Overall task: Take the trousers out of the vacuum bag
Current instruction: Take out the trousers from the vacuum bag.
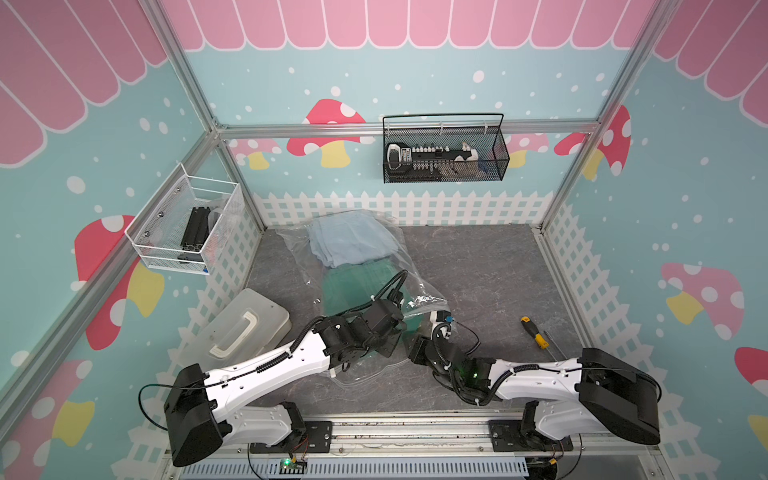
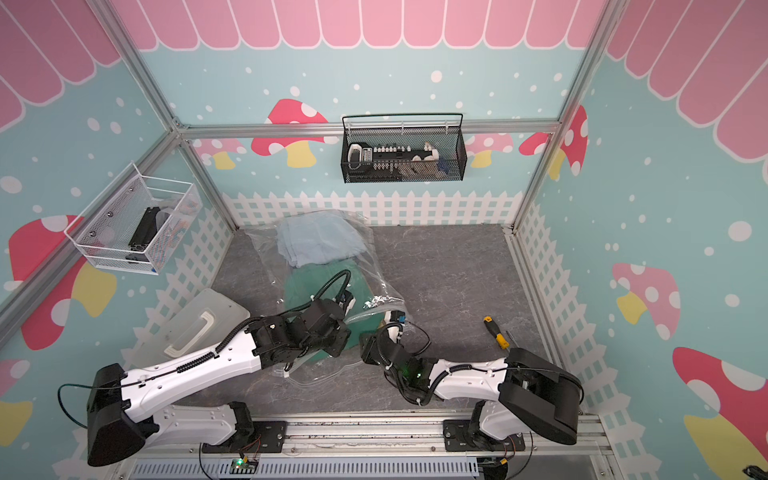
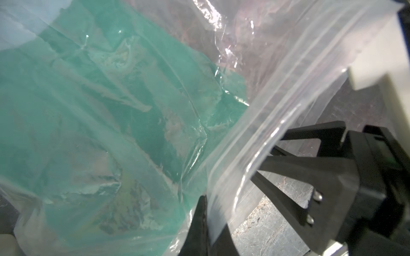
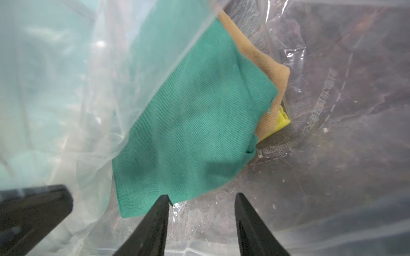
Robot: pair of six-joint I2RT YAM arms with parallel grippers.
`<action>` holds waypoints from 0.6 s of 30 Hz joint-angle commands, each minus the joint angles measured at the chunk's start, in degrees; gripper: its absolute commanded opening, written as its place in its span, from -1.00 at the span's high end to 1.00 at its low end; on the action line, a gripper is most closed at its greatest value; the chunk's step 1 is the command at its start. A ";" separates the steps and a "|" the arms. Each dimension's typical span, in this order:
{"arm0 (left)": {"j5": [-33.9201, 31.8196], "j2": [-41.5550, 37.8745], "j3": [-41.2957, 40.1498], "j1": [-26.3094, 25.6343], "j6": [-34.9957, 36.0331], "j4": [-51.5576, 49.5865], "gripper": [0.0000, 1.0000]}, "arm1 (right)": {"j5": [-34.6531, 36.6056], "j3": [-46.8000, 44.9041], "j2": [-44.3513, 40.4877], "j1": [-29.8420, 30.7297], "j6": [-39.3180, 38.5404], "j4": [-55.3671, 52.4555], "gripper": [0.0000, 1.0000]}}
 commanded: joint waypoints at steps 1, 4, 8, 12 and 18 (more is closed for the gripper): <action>2.47 -1.34 0.78 0.01 1.26 0.86 1.00 | -1.15 0.68 1.53 -1.55 2.80 1.68 -0.02; 2.92 -1.15 0.69 0.00 1.20 0.88 1.00 | -1.30 0.21 2.25 -2.22 4.39 1.63 -0.03; 3.64 -1.37 0.15 -0.08 1.11 1.69 1.00 | -2.22 -0.39 3.13 -3.60 5.33 2.33 -0.03; 4.53 -1.15 -0.36 -0.03 0.71 2.36 1.00 | -3.86 -0.06 4.83 -4.87 5.31 4.43 -0.05; 5.41 -1.37 -2.15 -0.06 -0.51 4.76 1.00 | -6.47 1.37 9.20 -6.90 6.26 6.63 -0.13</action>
